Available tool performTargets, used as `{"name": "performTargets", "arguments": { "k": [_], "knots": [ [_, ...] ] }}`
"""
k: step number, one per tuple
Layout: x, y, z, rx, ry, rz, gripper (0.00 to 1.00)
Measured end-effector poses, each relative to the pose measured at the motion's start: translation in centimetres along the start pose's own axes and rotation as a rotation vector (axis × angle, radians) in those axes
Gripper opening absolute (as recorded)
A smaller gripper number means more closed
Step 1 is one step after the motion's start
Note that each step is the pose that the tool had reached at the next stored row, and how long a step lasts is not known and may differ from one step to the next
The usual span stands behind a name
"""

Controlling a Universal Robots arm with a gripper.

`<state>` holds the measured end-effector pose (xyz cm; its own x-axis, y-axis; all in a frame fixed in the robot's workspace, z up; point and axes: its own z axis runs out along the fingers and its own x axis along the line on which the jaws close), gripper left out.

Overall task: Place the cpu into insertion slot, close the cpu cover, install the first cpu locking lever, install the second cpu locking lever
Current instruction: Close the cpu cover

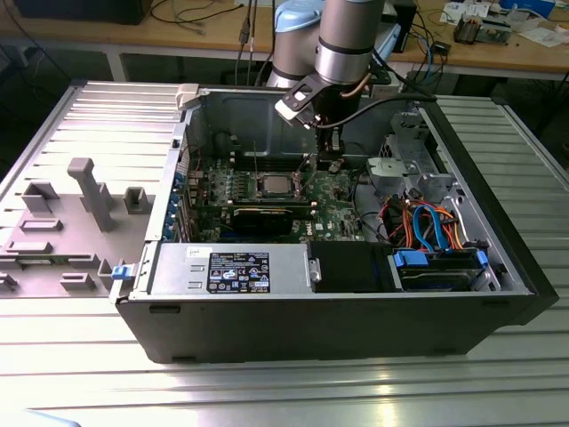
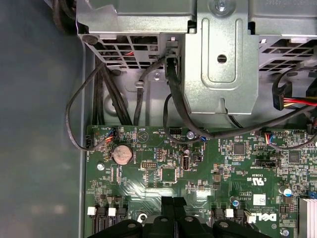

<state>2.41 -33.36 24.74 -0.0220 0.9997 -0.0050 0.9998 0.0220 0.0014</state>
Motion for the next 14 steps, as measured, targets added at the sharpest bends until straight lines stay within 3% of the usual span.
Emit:
{"name": "performTargets", "arguments": {
  "k": [14],
  "knots": [
    [0.02, -1.11, 0.01, 0.0000, -0.0001, 0.000, 0.11]
  ]
}}
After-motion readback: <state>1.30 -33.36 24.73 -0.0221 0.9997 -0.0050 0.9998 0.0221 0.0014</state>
